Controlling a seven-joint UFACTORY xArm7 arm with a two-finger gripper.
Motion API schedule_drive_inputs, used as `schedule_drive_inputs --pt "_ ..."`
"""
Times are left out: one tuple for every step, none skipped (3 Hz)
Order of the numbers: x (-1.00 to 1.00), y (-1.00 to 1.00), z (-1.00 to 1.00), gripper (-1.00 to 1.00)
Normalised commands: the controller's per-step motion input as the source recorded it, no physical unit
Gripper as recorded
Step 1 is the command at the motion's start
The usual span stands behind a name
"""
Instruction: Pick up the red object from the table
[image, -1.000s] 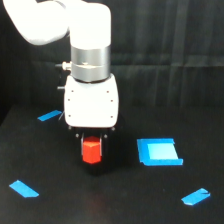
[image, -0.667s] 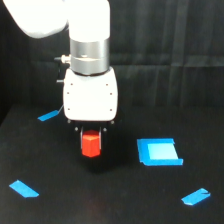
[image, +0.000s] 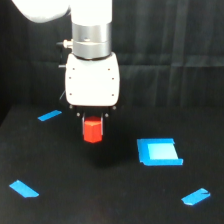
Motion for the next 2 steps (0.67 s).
schedule_drive_inputs --pt "-0.02 0.04 0.69 -1.0" --pt "0.0 0.06 0.58 -1.0"
